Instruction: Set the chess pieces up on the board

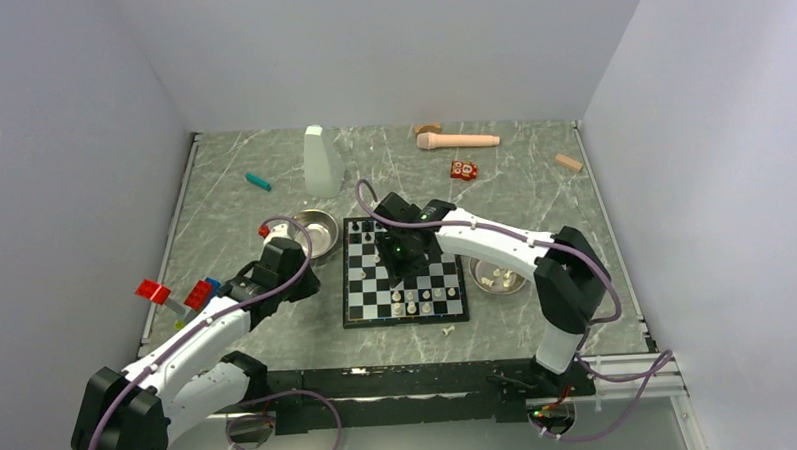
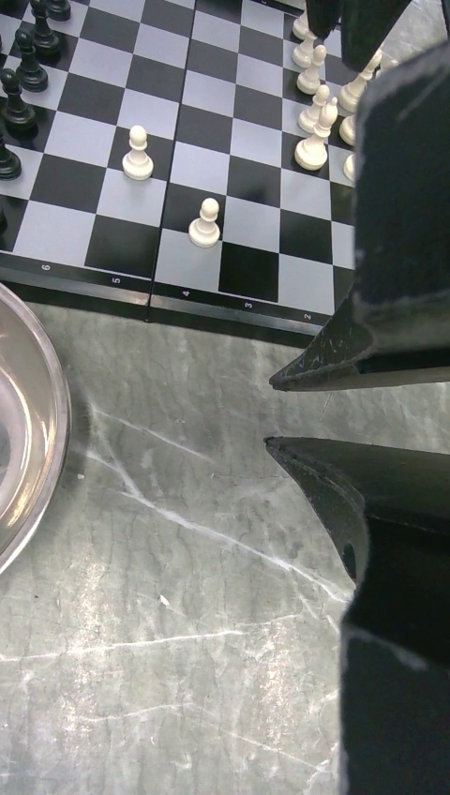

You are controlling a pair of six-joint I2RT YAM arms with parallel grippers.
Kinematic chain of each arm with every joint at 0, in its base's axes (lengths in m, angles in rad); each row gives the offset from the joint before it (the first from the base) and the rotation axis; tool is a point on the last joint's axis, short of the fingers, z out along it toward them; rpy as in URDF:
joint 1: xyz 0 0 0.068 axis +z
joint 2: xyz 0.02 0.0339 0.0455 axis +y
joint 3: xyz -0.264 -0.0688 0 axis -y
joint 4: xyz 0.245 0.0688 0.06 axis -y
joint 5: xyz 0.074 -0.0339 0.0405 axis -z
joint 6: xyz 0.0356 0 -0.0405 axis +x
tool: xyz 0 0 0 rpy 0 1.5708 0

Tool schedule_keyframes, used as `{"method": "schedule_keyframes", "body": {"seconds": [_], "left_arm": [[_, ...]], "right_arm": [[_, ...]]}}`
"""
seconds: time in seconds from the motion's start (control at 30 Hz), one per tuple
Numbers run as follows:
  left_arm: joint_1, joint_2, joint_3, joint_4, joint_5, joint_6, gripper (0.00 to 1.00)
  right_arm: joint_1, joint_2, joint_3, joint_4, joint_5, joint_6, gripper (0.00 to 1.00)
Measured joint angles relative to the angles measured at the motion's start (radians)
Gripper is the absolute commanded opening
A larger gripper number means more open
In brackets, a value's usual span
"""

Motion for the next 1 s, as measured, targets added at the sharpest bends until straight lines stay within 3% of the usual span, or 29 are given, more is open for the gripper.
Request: {"method": "schedule_keyframes", "body": {"seconds": [0.47, 1.0], "left_arm": [[0.000, 0.009, 0.000, 0.000, 0.003, 0.001, 0.32], [0.002, 0.009, 0.000, 0.000, 0.003, 0.003, 0.31]], "right_arm": [[0.029, 0.064, -0.002, 0.003, -0.001, 0.015, 0.36], [0.038, 0.093, -0.003, 0.005, 0.000, 0.015, 0.23]]}}
